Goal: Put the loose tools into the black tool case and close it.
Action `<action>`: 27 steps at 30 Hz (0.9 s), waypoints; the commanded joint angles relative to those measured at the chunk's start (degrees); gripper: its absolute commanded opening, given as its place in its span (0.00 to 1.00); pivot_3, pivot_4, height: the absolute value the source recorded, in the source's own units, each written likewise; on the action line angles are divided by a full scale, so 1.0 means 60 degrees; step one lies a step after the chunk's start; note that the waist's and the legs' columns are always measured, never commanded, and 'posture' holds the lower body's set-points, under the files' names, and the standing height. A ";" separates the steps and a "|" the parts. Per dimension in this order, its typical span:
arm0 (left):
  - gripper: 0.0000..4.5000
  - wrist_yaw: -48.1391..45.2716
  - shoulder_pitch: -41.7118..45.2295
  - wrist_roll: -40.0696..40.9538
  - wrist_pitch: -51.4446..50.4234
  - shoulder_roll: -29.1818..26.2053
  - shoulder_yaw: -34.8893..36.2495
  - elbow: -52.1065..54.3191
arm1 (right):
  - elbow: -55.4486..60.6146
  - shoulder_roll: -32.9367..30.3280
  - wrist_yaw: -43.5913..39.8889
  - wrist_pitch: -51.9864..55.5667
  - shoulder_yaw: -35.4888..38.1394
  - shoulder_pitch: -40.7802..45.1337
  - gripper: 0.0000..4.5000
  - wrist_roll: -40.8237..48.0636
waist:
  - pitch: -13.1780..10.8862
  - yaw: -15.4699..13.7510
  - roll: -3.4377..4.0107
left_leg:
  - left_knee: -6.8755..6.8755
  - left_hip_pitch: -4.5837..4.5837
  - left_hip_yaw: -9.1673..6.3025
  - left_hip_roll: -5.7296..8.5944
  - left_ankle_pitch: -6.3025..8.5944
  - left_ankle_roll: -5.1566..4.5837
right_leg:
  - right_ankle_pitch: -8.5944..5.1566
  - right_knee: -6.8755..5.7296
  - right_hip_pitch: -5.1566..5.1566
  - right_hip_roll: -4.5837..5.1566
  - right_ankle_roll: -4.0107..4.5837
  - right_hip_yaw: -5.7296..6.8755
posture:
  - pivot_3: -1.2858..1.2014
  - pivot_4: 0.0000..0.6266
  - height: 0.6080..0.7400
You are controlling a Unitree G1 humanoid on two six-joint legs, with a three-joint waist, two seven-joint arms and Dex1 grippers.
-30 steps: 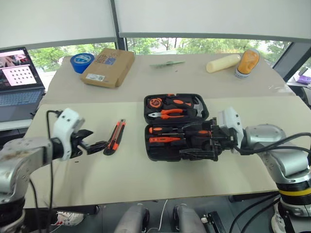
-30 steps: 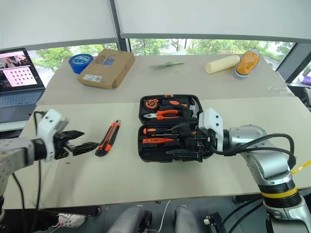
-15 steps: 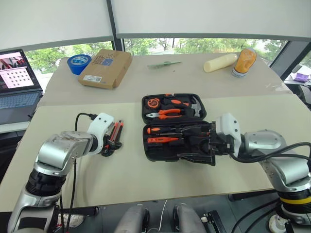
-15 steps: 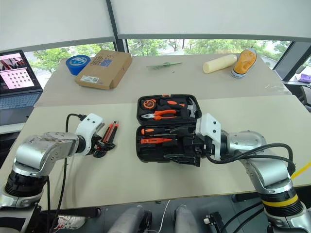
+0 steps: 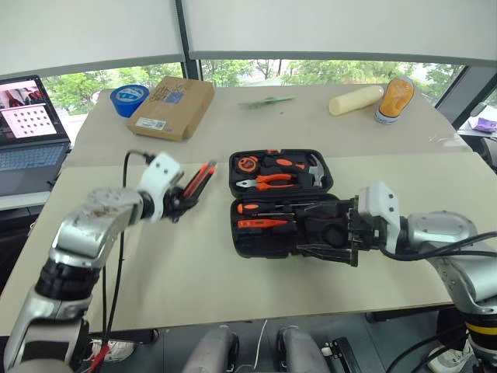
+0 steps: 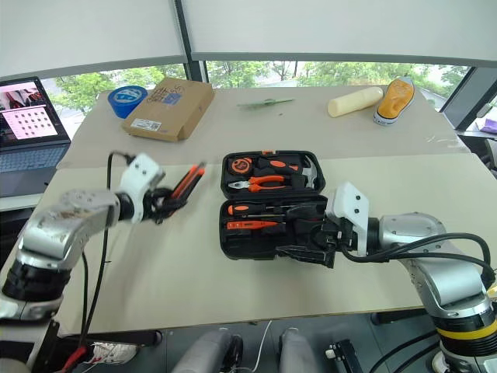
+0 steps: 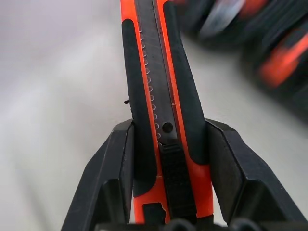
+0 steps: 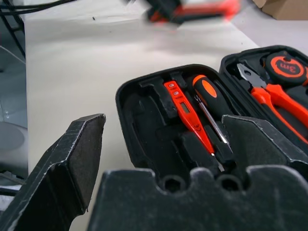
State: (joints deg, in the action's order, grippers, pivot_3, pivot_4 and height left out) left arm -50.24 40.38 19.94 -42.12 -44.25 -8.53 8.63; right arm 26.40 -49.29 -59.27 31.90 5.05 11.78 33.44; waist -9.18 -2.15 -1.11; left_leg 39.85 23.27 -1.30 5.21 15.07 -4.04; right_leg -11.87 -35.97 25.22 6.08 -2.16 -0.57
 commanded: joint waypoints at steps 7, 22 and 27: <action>0.38 -0.3597 0.2462 -0.1402 0.1341 0.1377 -0.3562 -0.1504 | 0.1103 -0.0491 0.0412 0.0133 0.1919 -0.1970 1.00 0.0262 | 0.0000 0.0017 0.0000 | -0.0004 0.0000 0.0024 0.0003 -0.0036 -0.0112 | -0.0001 0.0008 -0.0009 -0.0010 -0.0003 -0.0003 | 0.52 0.24 0.98; 0.38 -0.3799 0.2857 -0.2214 -0.0896 0.2620 -0.5148 -0.1481 | 0.2199 -0.0088 0.1476 0.0230 0.2736 -0.3588 1.00 0.0380 | -0.0004 0.0008 -0.0006 | 0.0021 -0.0002 0.0033 -0.0010 -0.0021 -0.0145 | -0.0010 -0.0013 -0.0011 -0.0076 -0.0018 -0.0031 | 0.52 0.24 0.98; 0.38 -0.3821 0.2865 -0.2648 -0.0443 0.2575 -0.5454 -0.1555 | 0.2112 -0.0158 0.1588 0.0221 0.2772 -0.3439 1.00 0.0405 | -0.0004 -0.0002 -0.0006 | 0.0025 -0.0001 0.0032 -0.0009 -0.0023 -0.0143 | -0.0010 -0.0013 -0.0011 -0.0074 -0.0018 -0.0031 | 0.52 0.24 0.98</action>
State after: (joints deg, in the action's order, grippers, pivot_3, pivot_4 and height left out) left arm -73.13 56.62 5.93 -46.94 -28.73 -40.37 -1.65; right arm 37.99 -50.02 -50.24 33.35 20.01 -9.56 35.13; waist -9.20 -2.16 -1.15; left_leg 40.01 23.26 -1.11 5.16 14.94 -4.89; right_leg -11.93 -36.04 25.14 5.64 -2.27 -0.76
